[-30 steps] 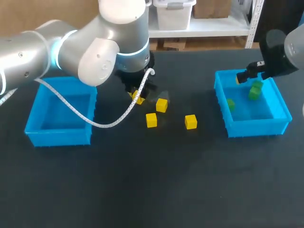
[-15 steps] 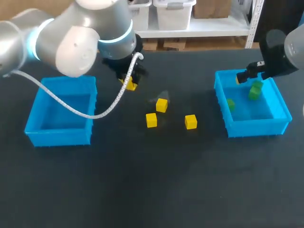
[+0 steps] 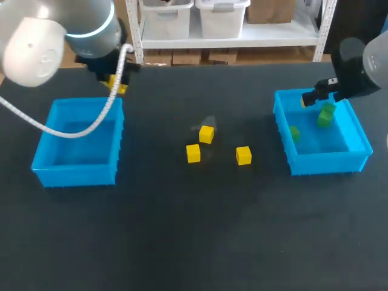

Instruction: Put the green cubes in the right bin and the yellow cubes in the left bin.

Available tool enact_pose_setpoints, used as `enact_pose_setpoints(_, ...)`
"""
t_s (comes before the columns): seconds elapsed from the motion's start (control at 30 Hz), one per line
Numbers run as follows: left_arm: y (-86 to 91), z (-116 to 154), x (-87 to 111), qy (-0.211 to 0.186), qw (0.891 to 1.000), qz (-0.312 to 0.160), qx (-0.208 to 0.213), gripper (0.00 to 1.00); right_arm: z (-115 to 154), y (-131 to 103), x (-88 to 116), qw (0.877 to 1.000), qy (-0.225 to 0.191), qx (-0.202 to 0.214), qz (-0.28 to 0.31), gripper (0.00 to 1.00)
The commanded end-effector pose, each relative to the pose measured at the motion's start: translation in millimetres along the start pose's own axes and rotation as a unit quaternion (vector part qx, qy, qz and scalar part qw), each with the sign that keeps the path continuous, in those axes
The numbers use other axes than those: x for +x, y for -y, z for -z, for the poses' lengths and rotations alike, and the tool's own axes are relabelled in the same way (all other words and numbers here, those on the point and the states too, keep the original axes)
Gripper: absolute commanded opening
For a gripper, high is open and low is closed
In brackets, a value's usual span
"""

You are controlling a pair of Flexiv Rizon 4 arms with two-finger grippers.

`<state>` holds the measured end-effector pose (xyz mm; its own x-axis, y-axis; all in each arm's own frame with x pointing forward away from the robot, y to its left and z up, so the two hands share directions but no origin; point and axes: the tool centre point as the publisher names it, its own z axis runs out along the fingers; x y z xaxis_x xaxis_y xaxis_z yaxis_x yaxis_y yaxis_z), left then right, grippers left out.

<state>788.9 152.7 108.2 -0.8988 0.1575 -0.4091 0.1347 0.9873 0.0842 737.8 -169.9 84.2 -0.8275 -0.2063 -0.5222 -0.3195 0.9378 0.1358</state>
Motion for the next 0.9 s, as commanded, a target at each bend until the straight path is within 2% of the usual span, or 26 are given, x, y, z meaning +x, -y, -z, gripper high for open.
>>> enact_pose_setpoints(0.03, -28.7, 7.2, 18.2, 0.019, 1.000, 0.015, -0.004, 0.00, 0.6, -0.6, 1.4, 1.000, 0.002, 0.002, 0.000, 1.00)
enact_pose_setpoints(0.2, -52.3, 2.6, 34.2, 0.005, 0.999, 0.036, -0.016, 0.00, 0.6, -0.6, 1.4, 1.000, 0.002, 0.002, 0.000, 1.00)
enact_pose_setpoints(0.5, -67.5, -7.1, 66.9, -0.034, 0.998, 0.052, -0.029, 0.00, 0.6, -0.6, 1.4, 1.000, 0.002, 0.002, 0.000, 1.00)
enact_pose_setpoints(0.53, -67.1, -8.8, 70.7, -0.040, 0.998, 0.047, -0.027, 0.04, 0.6, -0.6, 1.4, 1.000, 0.002, 0.002, 0.000, 1.00)
enact_pose_setpoints(0.57, -66.4, -10.3, 73.6, -0.044, 0.998, 0.045, -0.025, 0.77, 0.6, -0.6, 1.4, 1.000, 0.002, 0.002, 0.000, 1.00)
enact_pose_setpoints(0.6, -66.0, -11.7, 75.2, -0.046, 0.998, 0.045, -0.024, 1.00, 0.6, -0.6, 1.4, 1.000, 0.002, 0.002, 0.000, 1.00)
enact_pose_setpoints(0.7, -65.5, -12.5, 75.7, -0.049, 0.998, 0.041, -0.022, 1.00, 0.6, -0.6, 1.4, 1.000, 0.002, 0.002, 0.000, 1.00)
enact_pose_setpoints(0.9, -55.1, -0.9, 50.3, -0.028, 0.999, 0.014, -0.008, 1.00, 0.6, -0.6, 1.4, 1.000, 0.002, 0.002, 0.000, 1.00)
